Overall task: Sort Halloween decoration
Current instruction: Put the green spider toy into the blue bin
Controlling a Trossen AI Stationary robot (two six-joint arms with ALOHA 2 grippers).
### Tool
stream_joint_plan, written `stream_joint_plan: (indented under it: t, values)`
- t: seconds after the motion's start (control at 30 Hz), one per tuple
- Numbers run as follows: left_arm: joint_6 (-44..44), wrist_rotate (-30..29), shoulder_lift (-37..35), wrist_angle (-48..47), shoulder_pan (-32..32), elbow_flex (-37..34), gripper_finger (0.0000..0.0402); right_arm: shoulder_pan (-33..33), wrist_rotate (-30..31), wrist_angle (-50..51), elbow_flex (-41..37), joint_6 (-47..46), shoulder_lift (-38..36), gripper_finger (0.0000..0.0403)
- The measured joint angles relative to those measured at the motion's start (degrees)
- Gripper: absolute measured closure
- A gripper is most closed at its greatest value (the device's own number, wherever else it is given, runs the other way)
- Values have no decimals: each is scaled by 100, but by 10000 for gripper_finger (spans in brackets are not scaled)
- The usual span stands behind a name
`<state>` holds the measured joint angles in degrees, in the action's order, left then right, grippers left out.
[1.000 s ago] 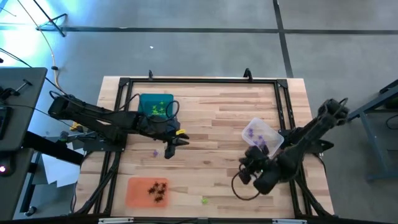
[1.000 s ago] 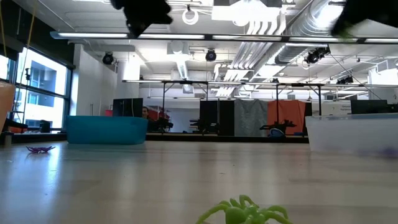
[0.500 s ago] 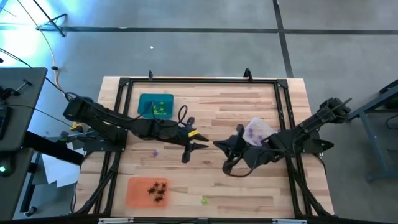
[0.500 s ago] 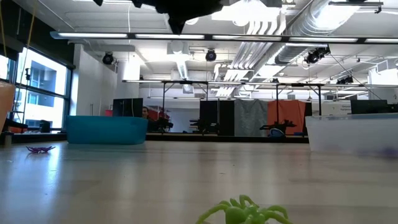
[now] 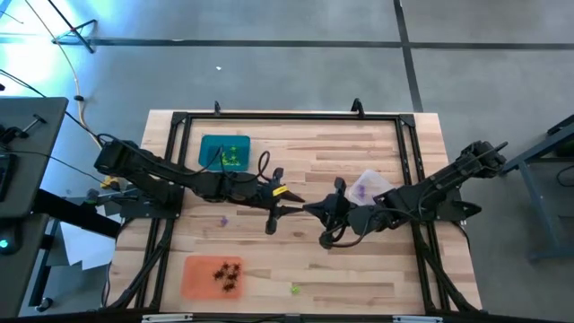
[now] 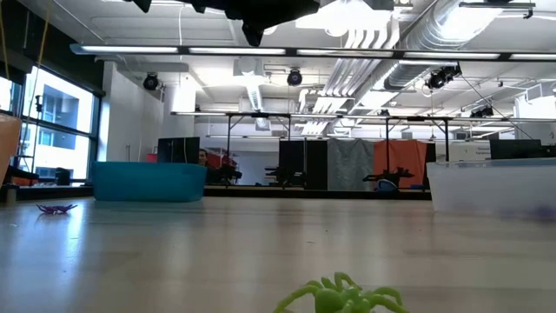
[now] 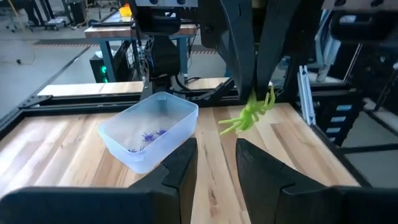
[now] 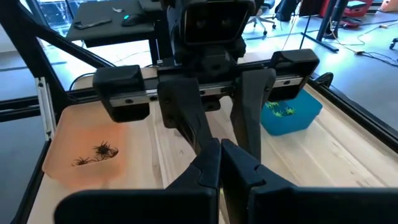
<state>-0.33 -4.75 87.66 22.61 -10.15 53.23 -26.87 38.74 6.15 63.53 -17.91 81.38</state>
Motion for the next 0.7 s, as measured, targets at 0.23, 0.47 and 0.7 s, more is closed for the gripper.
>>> stream_joint_plan:
  t: [0.23, 0.47, 0.7]
  values:
    - [106, 26, 0, 2, -9, 0, 279, 2, -92, 0, 2, 0, 0, 403]
    - [139, 356, 0, 218, -133, 0, 248, 101, -269, -9, 4, 11, 0, 403]
    - [257, 332, 0, 437, -157, -2, 238, 216, -364, -74, 4, 20, 0, 403]
